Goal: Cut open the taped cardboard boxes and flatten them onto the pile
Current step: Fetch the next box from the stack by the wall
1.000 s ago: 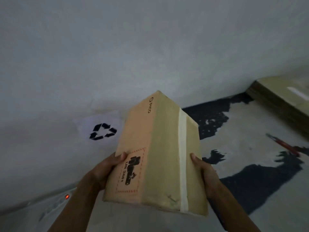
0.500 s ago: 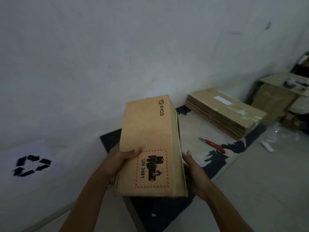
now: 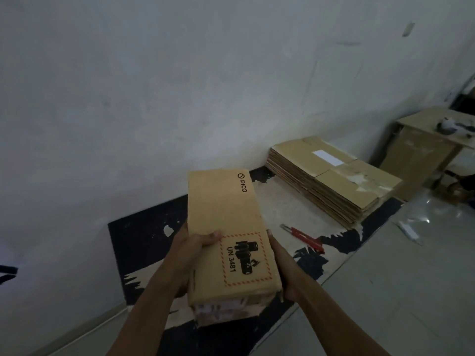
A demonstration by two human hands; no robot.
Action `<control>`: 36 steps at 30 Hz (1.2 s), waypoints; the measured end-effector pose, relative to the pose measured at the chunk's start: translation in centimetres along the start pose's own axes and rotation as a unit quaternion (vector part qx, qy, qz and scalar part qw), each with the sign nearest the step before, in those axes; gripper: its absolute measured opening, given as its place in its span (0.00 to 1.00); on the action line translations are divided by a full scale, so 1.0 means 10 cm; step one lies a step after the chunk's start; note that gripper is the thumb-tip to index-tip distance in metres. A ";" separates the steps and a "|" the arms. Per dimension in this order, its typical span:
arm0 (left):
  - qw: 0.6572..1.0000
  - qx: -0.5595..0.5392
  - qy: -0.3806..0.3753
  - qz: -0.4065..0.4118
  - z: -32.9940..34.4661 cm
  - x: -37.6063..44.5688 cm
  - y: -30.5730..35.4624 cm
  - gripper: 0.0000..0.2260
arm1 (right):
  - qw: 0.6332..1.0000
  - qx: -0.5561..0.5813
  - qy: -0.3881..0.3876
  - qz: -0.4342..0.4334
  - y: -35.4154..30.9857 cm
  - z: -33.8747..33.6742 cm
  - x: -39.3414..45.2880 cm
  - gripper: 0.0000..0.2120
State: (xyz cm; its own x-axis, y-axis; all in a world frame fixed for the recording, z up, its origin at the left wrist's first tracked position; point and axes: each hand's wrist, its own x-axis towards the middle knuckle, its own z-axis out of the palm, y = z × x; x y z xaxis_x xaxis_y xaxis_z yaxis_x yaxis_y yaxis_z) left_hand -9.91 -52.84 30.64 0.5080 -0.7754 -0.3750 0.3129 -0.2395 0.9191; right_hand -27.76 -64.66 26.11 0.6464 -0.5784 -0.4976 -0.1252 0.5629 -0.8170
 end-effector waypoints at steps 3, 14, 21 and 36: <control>0.999 0.042 0.026 -0.008 0.15 0.37 0.08 0.20 | 0.999 0.027 -0.020 0.009 -0.26 -0.15 0.26 0.30; 0.943 0.320 0.093 -0.015 0.32 1.12 0.31 0.42 | 0.980 0.100 -0.109 0.131 -0.57 -0.39 1.43 0.20; 0.847 0.499 0.178 -0.042 0.93 1.49 0.19 0.40 | 0.978 -0.006 -0.102 0.183 -0.65 -0.86 2.03 0.19; 0.725 0.641 0.157 -0.196 2.56 2.53 -0.15 0.38 | 0.736 -0.676 0.020 0.027 -0.37 -2.81 2.67 0.05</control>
State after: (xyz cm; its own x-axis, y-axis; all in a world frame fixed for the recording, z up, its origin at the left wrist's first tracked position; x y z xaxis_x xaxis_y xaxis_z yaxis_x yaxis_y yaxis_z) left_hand -18.09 -87.09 22.92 0.8020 -0.3782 -0.4624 -0.4187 -0.9080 0.0165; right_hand -31.18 -98.81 7.68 0.5929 -0.6092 -0.5267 -0.8025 -0.5009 -0.3241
